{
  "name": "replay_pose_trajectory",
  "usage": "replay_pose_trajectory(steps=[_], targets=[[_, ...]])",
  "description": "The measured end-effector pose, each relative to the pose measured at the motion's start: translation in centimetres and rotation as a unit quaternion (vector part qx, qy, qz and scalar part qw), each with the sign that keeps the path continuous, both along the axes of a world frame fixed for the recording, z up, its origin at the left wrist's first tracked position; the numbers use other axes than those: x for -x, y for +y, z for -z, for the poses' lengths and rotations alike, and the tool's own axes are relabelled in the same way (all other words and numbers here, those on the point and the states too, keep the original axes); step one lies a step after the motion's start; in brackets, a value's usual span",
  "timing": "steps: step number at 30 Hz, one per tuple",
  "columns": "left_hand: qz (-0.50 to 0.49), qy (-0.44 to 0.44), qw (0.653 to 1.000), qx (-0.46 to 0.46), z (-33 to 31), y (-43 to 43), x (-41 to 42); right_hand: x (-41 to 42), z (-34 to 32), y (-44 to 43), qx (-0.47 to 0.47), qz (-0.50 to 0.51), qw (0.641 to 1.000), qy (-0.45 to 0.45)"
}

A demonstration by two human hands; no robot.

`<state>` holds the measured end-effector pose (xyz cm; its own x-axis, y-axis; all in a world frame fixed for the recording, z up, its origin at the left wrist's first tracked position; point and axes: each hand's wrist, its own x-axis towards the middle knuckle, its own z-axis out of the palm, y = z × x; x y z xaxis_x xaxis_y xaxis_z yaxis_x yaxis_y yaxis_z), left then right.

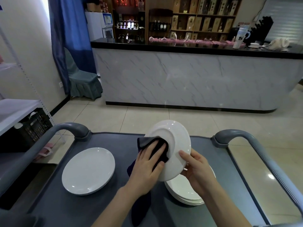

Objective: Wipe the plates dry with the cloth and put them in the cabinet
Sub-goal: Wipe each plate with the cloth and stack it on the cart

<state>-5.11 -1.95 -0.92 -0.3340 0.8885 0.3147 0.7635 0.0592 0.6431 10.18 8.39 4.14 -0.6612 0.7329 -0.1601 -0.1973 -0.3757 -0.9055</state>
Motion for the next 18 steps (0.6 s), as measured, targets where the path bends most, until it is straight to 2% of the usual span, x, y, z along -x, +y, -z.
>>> replay_pose_trajectory(steps=[5, 9, 13, 15, 18], targets=[[-0.006, -0.007, 0.999, -0.041, 0.1, -0.7, -2.5, 0.3, -0.5, 0.6, 0.007, 0.003, 1.0, 0.009], [-0.004, 0.033, 0.999, -0.033, -1.9, 0.7, -1.6, 1.0, -0.6, -0.3, -0.001, -0.014, 1.0, 0.01], [0.041, 0.091, 0.995, 0.0, -3.6, 2.5, 0.3, 1.4, -0.4, -0.8, -0.001, -0.025, 1.0, 0.004], [0.055, 0.08, 0.995, 0.02, -3.6, 2.8, 0.9, 1.4, -0.3, -0.7, 0.0, -0.018, 1.0, -0.004], [0.038, 0.005, 0.999, 0.019, -2.3, 2.8, 1.5, 1.2, 0.1, -0.5, -0.002, -0.018, 1.0, -0.025]])
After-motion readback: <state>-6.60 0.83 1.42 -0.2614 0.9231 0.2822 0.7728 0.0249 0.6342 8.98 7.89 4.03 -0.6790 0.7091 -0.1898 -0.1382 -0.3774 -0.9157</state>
